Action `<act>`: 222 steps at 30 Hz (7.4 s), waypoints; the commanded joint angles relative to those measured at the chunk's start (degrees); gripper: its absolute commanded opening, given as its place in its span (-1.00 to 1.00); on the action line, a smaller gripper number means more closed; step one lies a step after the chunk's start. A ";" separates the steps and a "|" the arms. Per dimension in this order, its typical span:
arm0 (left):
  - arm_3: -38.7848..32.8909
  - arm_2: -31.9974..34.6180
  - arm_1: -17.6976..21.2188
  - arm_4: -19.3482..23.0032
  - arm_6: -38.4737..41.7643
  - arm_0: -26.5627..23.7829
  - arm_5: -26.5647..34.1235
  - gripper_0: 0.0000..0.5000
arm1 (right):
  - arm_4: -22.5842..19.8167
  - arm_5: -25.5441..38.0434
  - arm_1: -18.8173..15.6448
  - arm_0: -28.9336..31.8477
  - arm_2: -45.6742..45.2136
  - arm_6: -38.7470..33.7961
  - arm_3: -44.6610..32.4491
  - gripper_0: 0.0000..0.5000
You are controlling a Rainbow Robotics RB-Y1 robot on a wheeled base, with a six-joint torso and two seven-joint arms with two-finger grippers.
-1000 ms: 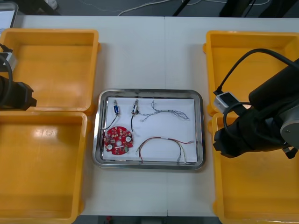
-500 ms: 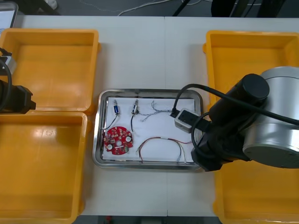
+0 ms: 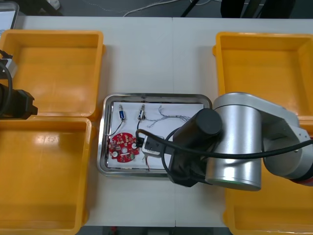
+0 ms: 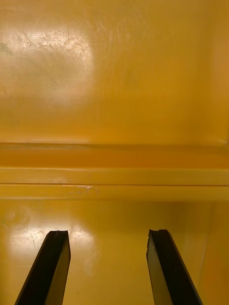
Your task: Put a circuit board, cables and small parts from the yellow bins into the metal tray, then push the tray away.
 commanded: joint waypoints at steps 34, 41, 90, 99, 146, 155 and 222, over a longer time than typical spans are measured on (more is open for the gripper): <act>-1.95 1.73 2.50 -0.27 -0.76 0.66 -0.60 0.89 | 12.72 -8.05 12.26 -9.80 23.26 1.66 15.39 1.00; -1.95 1.73 2.50 -0.27 -0.76 0.66 -0.60 0.89 | 13.16 -7.96 11.91 -9.80 23.52 1.75 15.30 0.80; -1.95 1.73 2.50 -0.27 -0.76 0.66 -0.60 0.89 | 18.70 -12.18 6.81 -19.20 23.70 1.66 18.82 -1.00; -1.95 1.73 2.50 -0.27 -0.76 0.66 -0.60 0.90 | 20.19 -15.17 6.90 -21.75 23.70 2.10 23.74 -1.00; -1.95 1.73 2.50 -0.27 -0.76 0.66 -0.60 0.89 | 21.34 -46.20 8.31 -30.63 23.70 8.69 51.60 -1.00; -1.95 1.73 2.50 -0.27 -0.76 0.66 -0.60 0.89 | 21.34 -46.55 9.71 -31.42 23.70 8.95 53.01 -0.39; -1.95 1.73 2.50 -0.27 -0.76 0.66 -0.60 0.89 | -13.03 9.88 -19.38 2.68 -29.30 -34.73 5.64 1.00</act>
